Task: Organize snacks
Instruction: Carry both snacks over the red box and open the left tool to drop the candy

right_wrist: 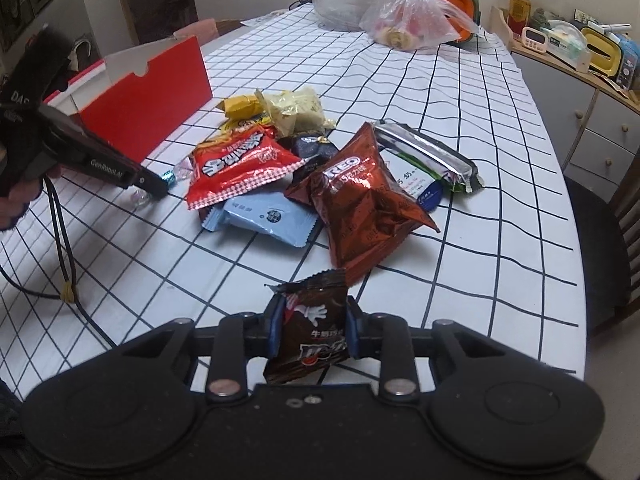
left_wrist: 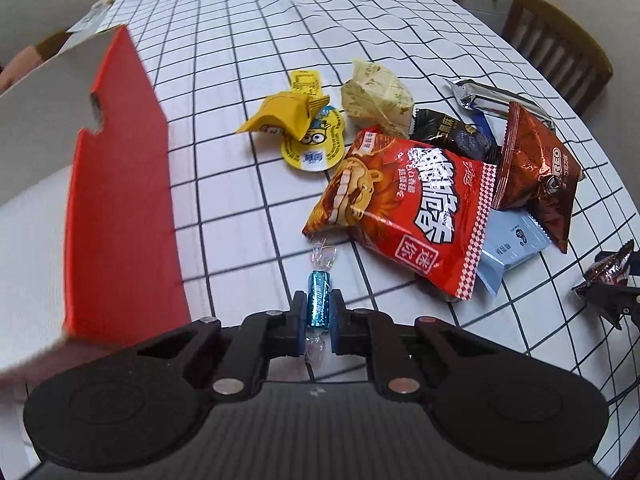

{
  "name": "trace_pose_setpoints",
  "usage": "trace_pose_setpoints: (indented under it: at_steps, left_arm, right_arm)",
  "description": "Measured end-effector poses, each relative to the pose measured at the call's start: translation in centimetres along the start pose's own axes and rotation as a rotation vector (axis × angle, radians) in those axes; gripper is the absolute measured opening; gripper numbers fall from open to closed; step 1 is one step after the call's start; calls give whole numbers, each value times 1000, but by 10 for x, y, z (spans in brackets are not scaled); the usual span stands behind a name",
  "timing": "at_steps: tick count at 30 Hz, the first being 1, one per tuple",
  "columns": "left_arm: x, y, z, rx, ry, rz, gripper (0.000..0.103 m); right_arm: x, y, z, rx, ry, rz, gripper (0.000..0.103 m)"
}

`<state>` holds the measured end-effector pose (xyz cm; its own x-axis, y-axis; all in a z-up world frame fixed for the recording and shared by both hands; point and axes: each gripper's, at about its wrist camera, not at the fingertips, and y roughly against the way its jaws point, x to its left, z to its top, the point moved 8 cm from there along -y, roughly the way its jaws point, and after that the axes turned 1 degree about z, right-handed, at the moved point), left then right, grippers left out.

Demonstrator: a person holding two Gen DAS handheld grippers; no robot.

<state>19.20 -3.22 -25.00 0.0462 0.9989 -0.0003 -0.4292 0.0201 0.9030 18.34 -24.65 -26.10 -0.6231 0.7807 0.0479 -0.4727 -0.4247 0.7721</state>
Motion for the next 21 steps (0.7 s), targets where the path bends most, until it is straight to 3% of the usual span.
trace_pose_setpoints:
  at_steps: [10,21]
  left_arm:
    - [18,26,-15,-19,126,30,11]
    - [48,87,-24,-101,228,30,11]
  right_arm:
    - [18,26,16,-55,0,28,28]
    - [68,46,69,-144,39,95,28]
